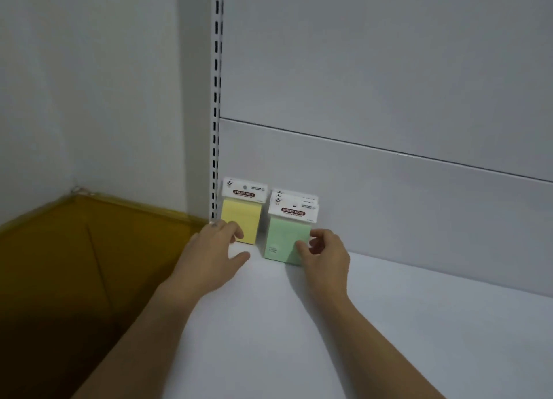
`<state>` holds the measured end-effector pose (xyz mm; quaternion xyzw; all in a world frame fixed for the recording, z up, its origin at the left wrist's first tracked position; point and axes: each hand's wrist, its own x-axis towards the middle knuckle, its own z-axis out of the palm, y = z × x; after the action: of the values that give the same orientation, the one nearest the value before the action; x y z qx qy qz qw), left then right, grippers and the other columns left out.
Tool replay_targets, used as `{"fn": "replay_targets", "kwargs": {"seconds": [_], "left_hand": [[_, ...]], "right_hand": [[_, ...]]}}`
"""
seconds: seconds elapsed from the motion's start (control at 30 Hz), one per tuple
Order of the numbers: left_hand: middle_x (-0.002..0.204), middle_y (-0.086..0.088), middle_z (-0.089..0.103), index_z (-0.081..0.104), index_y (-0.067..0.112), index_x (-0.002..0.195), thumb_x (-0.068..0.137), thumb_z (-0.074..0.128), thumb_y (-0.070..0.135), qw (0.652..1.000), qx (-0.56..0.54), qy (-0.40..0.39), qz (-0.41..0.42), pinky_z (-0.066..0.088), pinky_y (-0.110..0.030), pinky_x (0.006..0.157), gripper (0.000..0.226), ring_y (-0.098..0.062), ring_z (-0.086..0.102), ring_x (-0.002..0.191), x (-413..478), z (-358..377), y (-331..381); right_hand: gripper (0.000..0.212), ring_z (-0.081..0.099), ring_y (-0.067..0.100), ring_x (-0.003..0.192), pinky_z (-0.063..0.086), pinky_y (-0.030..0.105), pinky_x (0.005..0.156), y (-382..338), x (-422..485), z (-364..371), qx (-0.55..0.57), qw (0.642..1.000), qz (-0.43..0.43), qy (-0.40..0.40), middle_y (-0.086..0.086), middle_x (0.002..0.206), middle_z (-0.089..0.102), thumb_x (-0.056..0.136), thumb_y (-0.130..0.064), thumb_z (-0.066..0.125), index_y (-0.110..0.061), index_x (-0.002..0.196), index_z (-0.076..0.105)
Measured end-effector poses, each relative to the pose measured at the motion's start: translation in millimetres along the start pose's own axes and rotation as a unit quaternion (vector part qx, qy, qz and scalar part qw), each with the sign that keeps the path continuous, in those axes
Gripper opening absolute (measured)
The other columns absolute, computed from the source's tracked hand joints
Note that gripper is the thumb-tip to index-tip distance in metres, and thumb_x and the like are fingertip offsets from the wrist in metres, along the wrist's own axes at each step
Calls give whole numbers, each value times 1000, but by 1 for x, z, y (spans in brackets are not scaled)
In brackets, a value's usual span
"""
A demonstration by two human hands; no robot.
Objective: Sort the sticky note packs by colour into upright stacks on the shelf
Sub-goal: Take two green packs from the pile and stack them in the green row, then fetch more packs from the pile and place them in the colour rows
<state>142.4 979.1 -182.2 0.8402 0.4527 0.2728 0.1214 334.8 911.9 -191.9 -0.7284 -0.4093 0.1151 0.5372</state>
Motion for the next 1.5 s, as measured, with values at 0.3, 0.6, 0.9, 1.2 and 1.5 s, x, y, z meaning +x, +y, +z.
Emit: {"fn": "replay_targets", "kwargs": {"seconds": [0.3,0.6,0.9,1.2,1.5], "left_hand": [[121,11,46,48,29,126,88,56,48,996,20,4,88,39,-27,94,44,-10,42,111,9,0,18],[129,5,50,46,24,130,86,49,55,972,87,2,218,32,-34,97,54,-18,43,121,16,5,65],[143,4,40,35,27,140,83,43,67,944,98,-85,303,22,-37,107,70,-17,29,134,38,29,147],[147,3,37,32,27,143,84,43,66,912,42,-127,388,23,-36,109,72,-17,28,136,36,57,217],[145,5,39,33,28,142,84,45,65,897,17,-156,413,23,-36,110,69,-16,29,136,31,79,265]], "right_hand": [[49,61,11,84,43,24,70,-7,5,-10,-79,996,13,-38,-4,98,62,81,-29,71,-21,124,47],[77,30,23,140,25,40,114,-20,10,-109,-366,925,-75,-64,2,154,32,84,-55,61,-25,147,30],[82,7,22,148,5,48,120,-4,-10,-205,-475,878,14,-45,2,161,10,86,-59,53,-32,152,13],[84,8,23,148,6,49,119,8,-36,-270,-501,859,108,-3,3,161,9,86,-60,53,-30,152,13],[78,14,23,147,9,48,119,31,-49,-312,-482,862,159,14,5,161,11,87,-59,53,-34,151,17]]}}
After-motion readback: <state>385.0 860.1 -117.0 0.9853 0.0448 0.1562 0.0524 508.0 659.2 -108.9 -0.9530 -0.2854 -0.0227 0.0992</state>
